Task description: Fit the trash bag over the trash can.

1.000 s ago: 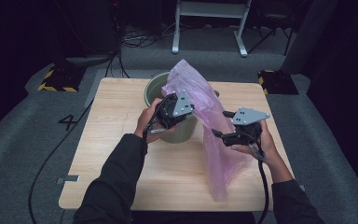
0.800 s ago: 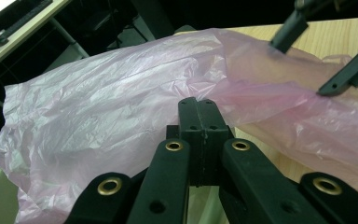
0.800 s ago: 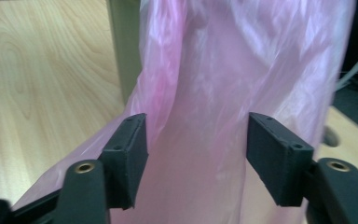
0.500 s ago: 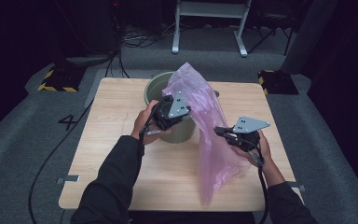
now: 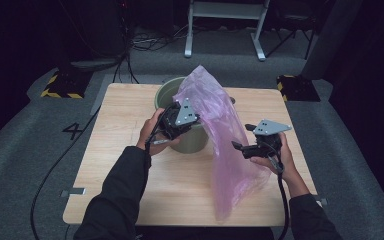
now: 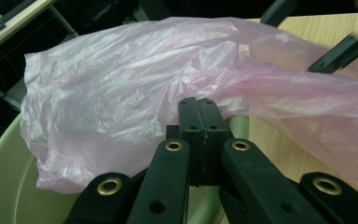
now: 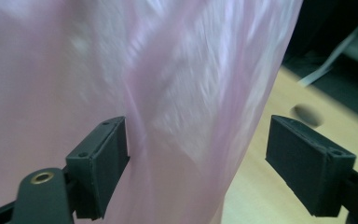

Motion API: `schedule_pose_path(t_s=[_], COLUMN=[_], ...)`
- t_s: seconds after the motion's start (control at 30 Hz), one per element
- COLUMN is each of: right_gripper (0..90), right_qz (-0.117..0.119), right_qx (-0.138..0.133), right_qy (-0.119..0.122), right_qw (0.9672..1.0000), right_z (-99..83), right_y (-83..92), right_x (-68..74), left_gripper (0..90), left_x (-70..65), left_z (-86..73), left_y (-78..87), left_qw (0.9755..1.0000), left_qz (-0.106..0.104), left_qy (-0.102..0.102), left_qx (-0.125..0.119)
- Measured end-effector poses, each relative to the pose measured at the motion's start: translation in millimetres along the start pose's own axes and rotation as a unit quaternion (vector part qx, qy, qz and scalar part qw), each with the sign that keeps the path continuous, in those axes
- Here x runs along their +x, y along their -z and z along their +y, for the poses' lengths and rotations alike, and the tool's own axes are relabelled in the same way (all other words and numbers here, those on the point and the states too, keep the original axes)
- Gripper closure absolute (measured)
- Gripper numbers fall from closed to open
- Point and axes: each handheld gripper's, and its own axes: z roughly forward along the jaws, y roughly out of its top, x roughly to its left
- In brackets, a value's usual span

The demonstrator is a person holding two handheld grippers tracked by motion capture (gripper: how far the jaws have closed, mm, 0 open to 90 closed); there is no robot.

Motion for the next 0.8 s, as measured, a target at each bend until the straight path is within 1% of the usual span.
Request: schedule_pose_path(t_s=[0.03,0.1,0.13,0.17,0.2,0.23,0.27,0.3,0.37,0.4,0.43,0.53,0.6,0.63,0.73,0.8], right_gripper=[21.1,21.6,27.1,35.5,46.8,53.4,63.8,71.0,80.1,84.2,85.5,87.5,88.8,89.2,89.5,89.5], right_qz=[0.022,0.036,0.051,0.059,0.064,0.063,0.068,0.076,0.064,0.053,0.046,0.022,0.000,-0.011,-0.035,-0.045], right_qx=[0.010,0.023,0.031,0.033,0.030,0.020,0.007,-0.002,-0.011,-0.016,-0.022,-0.036,-0.046,-0.049,-0.039,-0.036], right_qy=[-0.018,-0.036,-0.043,-0.044,-0.043,-0.046,-0.048,-0.043,-0.025,-0.016,-0.011,0.001,0.011,0.017,0.027,0.031], right_qw=[0.9996,0.9985,0.9973,0.9968,0.9966,0.9968,0.9965,0.9962,0.9976,0.9983,0.9987,0.9991,0.9989,0.9986,0.9983,0.9979], right_z=[-6.3,-13.9,-19.0,-21.3,-23.3,-24.2,-24.2,-23.5,-20.2,-17.0,-13.9,-3.2,7.2,11.8,24.6,32.1], right_y=[-8.1,-17.0,-22.6,-24.3,-24.8,-23.6,-21.5,-18.7,-12.4,-7.6,-3.1,11.7,24.3,29.0,37.9,41.0], right_x=[-6.0,-12.8,-16.8,-18.6,-20.2,-21.3,-22.4,-22.6,-21.1,-20.7,-20.9,-22.7,-25.8,-27.5,-34.5,-38.3], left_gripper=[90.0,90.0,90.0,90.0,90.0,90.0,90.0,90.0,90.0,90.0,90.0,89.9,89.9,89.9,89.9,89.9], left_x=[0.2,0.4,0.5,0.4,0.5,0.6,0.9,1.3,2.5,3.0,3.5,3.8,3.0,2.4,1.4,0.7], left_z=[-0.4,-1.2,-1.3,-1.2,-1.1,-1.0,-1.2,-1.5,-2.5,-2.7,-2.9,-3.6,-4.3,-4.8,-5.4,-6.0], left_y=[-0.2,-0.9,-1.1,-1.3,-1.5,-1.5,-1.4,-1.5,-0.3,0.8,1.6,3.6,4.5,4.9,6.8,7.9], left_qw=[1.0000,1.0000,1.0000,1.0000,1.0000,1.0000,1.0000,1.0000,1.0000,1.0000,0.9999,0.9999,1.0000,1.0000,1.0000,0.9999], left_qz=[0.001,0.000,0.000,0.000,-0.001,-0.001,0.000,0.000,0.000,0.004,0.004,0.000,0.001,-0.001,-0.008,-0.010], left_qy=[0.000,-0.001,-0.002,-0.002,-0.003,-0.003,-0.003,-0.003,0.004,0.007,0.009,0.013,0.006,0.006,0.004,0.005], left_qx=[0.001,0.002,0.002,0.002,0.002,0.002,0.001,0.001,-0.002,-0.005,-0.007,-0.008,-0.005,-0.003,-0.004,-0.006])
